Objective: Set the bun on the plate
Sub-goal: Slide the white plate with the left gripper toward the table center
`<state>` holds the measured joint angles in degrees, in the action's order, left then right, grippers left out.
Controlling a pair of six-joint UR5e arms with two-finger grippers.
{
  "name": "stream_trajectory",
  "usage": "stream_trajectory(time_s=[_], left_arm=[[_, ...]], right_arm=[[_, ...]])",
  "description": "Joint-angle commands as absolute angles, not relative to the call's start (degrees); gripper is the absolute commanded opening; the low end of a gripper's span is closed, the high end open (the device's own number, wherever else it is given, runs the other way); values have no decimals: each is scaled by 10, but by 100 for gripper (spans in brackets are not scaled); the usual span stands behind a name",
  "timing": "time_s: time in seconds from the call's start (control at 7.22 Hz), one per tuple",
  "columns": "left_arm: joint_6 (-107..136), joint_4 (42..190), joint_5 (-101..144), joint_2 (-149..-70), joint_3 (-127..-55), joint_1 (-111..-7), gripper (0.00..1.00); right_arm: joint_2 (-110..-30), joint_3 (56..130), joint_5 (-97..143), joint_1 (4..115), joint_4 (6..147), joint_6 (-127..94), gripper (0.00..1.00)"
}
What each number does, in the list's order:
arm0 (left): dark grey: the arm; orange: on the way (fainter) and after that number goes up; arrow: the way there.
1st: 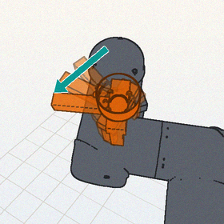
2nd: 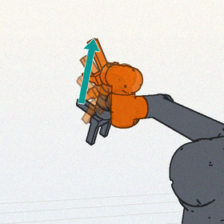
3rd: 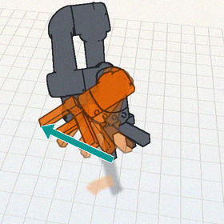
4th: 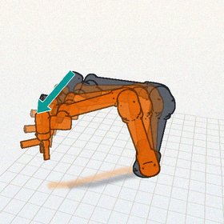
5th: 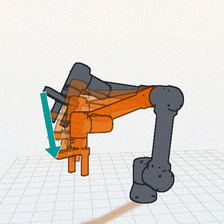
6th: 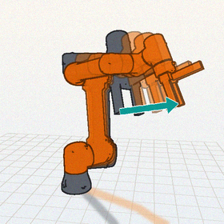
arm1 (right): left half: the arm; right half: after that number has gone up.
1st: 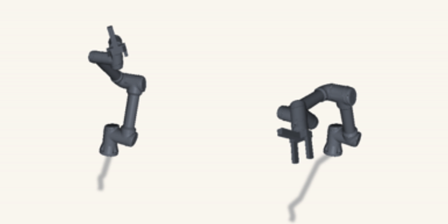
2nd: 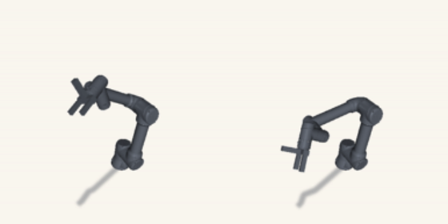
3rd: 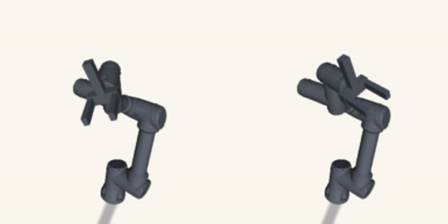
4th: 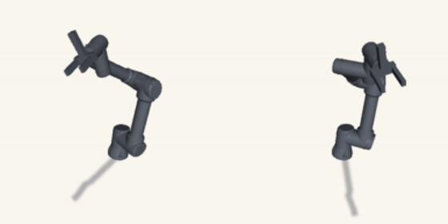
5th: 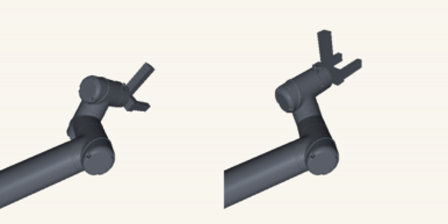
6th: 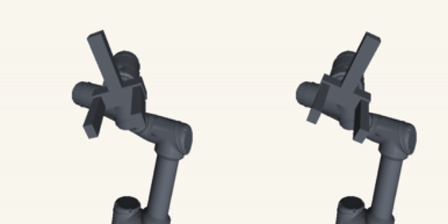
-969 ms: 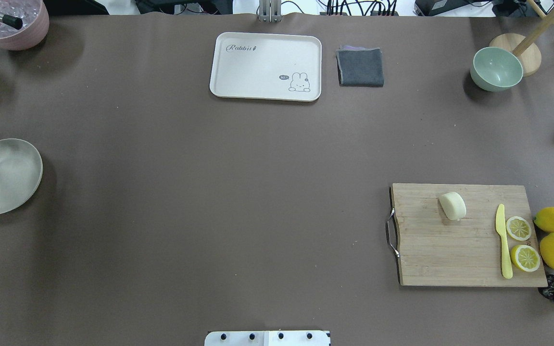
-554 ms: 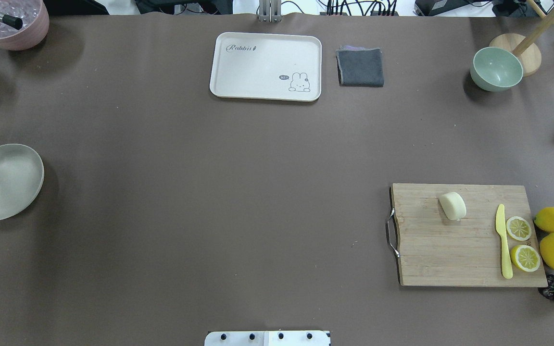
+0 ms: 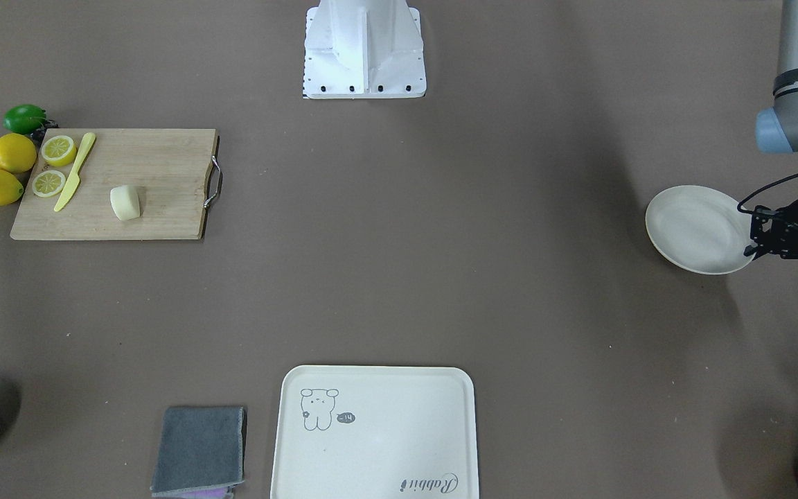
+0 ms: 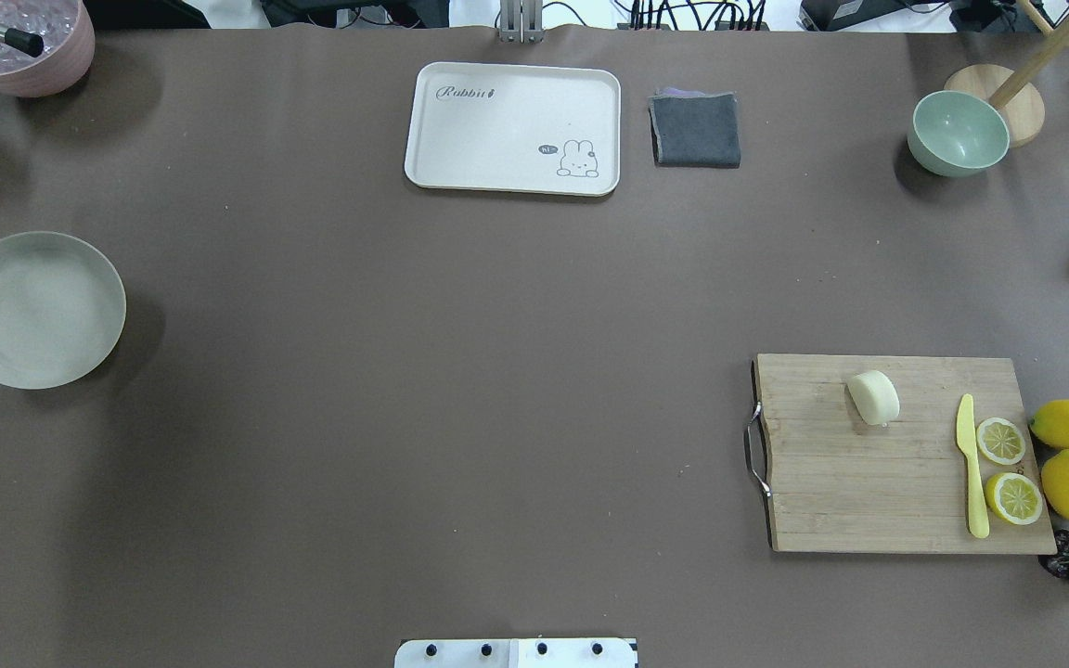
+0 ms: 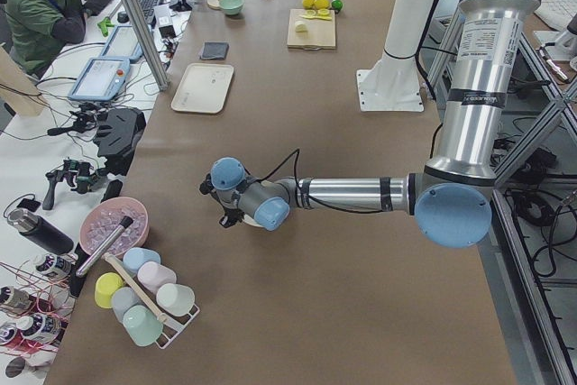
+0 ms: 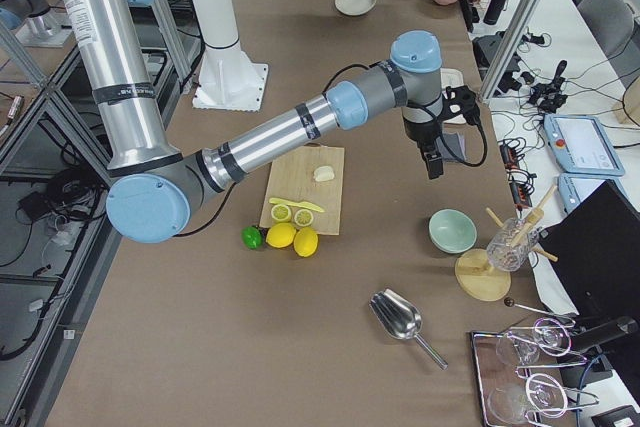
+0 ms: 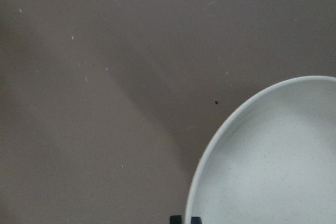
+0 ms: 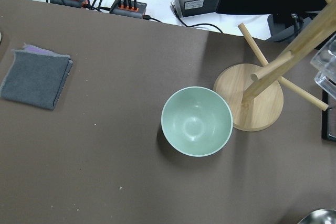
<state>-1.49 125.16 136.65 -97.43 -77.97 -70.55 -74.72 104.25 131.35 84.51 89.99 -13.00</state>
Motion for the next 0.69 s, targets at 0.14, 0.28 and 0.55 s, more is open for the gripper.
stream_trajectory(time_s=[0.14,0.28,0.55], left_arm=[[134,1252,1401,-1061,-801,-714,0],[215,1259,1404,-1103,-809,-699,0],[315,1258,1380,-1141,-848,-622,0]], right_arm=[[-721,1041,1312,816,900,-131,100],[-720,1041,1310,811,900,-131,100],[-710,1035,1310,809,902,-131,100]])
